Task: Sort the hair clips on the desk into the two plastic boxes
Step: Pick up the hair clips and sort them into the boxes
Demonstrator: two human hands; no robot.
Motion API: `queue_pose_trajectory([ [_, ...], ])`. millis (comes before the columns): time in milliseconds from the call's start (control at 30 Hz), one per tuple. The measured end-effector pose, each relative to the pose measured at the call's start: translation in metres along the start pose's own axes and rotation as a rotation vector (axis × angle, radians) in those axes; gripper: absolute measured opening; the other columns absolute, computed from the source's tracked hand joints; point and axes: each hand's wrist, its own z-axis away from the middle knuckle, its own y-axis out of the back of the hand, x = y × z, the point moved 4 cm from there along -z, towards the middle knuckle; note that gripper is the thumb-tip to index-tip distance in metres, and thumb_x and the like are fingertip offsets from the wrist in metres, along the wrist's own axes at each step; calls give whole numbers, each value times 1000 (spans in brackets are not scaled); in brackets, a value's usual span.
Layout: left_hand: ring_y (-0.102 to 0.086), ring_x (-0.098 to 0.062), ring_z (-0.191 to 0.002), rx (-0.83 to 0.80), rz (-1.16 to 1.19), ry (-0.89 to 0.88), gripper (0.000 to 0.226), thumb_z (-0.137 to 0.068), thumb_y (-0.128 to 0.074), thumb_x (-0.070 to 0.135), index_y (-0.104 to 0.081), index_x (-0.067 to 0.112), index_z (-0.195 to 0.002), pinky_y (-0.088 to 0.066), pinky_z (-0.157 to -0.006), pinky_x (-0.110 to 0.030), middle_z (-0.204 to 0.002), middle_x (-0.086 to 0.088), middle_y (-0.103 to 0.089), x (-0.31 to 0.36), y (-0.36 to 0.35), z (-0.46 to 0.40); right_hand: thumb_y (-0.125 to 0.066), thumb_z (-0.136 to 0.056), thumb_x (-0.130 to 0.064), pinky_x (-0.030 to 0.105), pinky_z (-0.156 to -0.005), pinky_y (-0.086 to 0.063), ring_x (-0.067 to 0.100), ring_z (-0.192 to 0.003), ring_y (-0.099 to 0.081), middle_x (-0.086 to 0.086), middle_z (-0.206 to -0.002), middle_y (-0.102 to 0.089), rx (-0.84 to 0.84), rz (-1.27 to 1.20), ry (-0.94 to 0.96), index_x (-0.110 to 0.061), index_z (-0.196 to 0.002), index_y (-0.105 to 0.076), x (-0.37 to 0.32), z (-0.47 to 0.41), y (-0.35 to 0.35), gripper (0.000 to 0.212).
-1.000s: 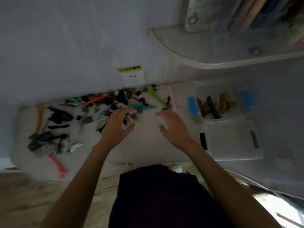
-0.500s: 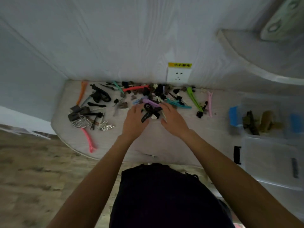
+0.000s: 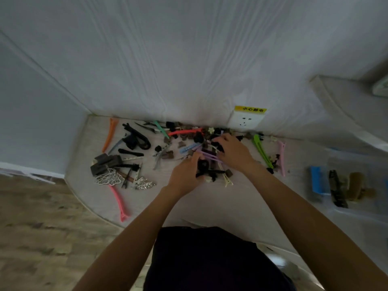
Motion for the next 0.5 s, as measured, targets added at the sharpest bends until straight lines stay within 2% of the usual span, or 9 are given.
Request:
queue_pose_trajectory([
  [67,-58,-26,-98,43,68,17,52,-79,-66,31,-39,19,-122,-47,-73,-34,-113,-6,-60,-6,2,3,-59,-85,-14,43,-90,-47,33,-114,-48,11,-134,-41,-5,2,-21,-19,-131,-45,-1,-4,-6,48],
  [133,-61,-23,-97,99,161,29,54,-78,-69,32,-40,18,-121,-51,-74,-34,-111,-4,-63,-9,6,7,-60,-83,-13,43,-91,-47,34,-114,-48,13,-131,-44,65,25,-17,-19,-130,-47,2,1,-9,49],
  [200,-63,-17,-96,171,280,81,52,-78,-70,27,-40,18,-119,-49,-73,-28,-108,-1,-64,-13,14,13,-61,-82,-11,43,-90,-45,36,-111,-49,15,-126,-49,139,76,-9,-14,-125,-52,2,6,-9,44],
  [267,-61,-12,-93,261,340,140,51,-77,-72,25,-40,17,-116,-48,-72,-26,-107,2,-62,-22,24,20,-60,-80,-6,43,-86,-46,37,-105,-54,17,-117,-57,260,70,46,-8,-114,-60,-6,4,-2,34],
  [333,-62,-15,-93,348,315,161,49,-76,-72,22,-40,18,-113,-51,-72,-31,-112,2,-59,-35,32,27,-58,-77,-4,44,-86,-48,36,-104,-56,17,-115,-60,299,29,143,-5,-111,-62,-22,-5,5,34],
  [433,-63,-24,-90,404,249,212,50,-75,-73,16,-43,13,-115,-51,-67,-36,-119,-7,-51,-54,39,36,-59,-77,-10,44,-95,-43,33,-119,-48,14,-132,-52,142,8,267,-7,-125,-54,-45,-28,-1,49],
  [500,-63,-25,-87,396,219,230,50,-76,-73,18,-45,10,-115,-48,-63,-33,-120,-9,-49,-61,43,39,-58,-81,-9,41,-103,-36,30,-129,-38,12,-141,-43,34,41,237,-9,-131,-48,-52,-42,-13,51],
])
